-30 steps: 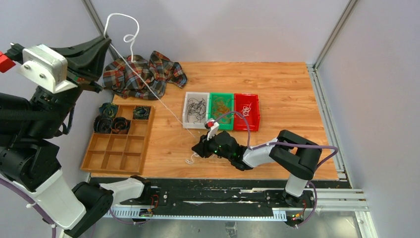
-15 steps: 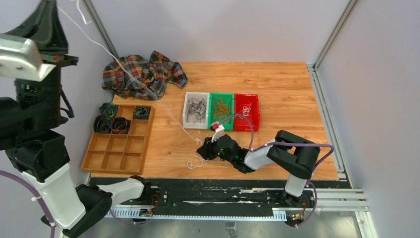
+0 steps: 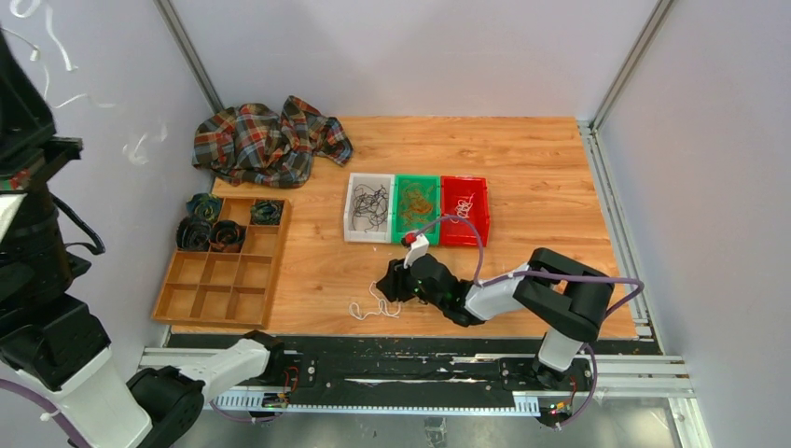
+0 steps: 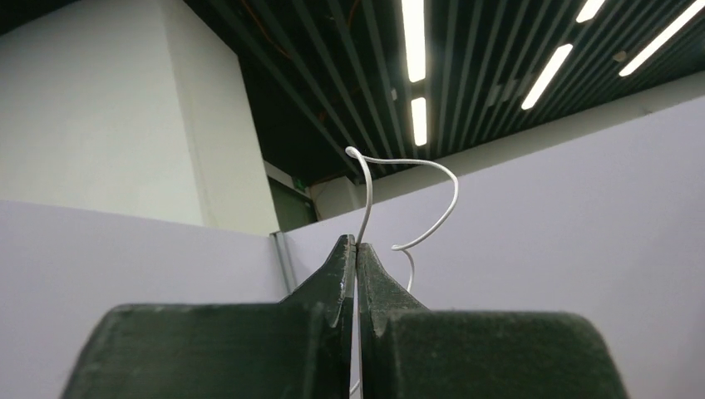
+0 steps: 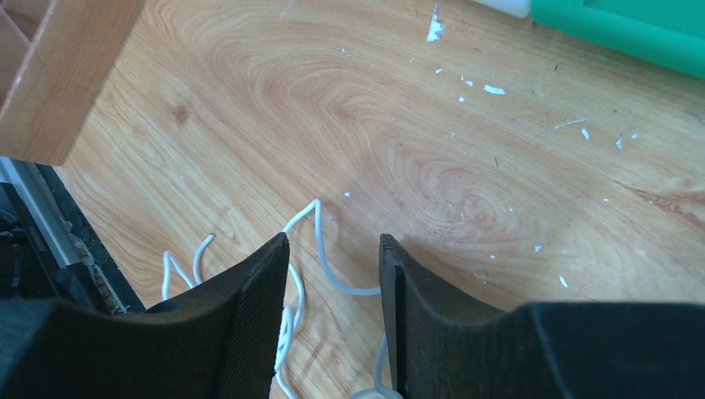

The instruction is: Untangle the cables

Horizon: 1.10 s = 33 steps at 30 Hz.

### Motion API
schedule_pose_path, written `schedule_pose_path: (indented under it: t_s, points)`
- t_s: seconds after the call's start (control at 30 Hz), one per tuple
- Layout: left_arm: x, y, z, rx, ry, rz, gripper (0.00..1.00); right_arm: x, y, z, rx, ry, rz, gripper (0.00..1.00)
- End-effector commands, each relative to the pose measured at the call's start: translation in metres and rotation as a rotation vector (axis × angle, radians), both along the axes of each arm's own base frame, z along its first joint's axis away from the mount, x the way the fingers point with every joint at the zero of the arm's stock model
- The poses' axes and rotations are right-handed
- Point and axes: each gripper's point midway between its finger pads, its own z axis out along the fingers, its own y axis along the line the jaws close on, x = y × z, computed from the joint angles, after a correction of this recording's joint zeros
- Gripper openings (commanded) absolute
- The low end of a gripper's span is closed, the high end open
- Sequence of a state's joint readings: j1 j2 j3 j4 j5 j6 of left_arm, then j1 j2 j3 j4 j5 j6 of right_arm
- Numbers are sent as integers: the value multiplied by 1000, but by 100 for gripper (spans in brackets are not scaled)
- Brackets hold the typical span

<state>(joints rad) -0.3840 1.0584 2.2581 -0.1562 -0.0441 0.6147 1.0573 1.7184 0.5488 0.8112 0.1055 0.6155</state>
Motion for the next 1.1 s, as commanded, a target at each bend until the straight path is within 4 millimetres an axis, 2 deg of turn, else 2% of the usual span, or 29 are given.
schedule_pose_path:
  t_s: [0.0,0.13,0.3,0.5,0.63,0.77,0.9,1.07]
  points:
    - [35,-31,-36,84,157,-100,0,3,-2,20,8,-49,-7,45]
    - [51,-53,-69,173,254,-167,0,5,0,44,11,-88,11,51]
    - [56,-71,-96,240,337,-245,0,8,1,93,10,-175,45,59]
    - [51,-90,-109,299,370,-347,0,12,6,156,40,-279,77,64]
    - [51,-107,-122,325,416,-445,0,8,16,188,87,-325,127,64]
    - [61,-125,-137,341,475,-541,0,1,26,218,164,-374,176,64]
    - [77,-139,-144,323,521,-607,0,-2,32,237,216,-404,199,63]
    - [92,-147,-138,289,510,-634,0,-12,36,260,274,-439,254,61]
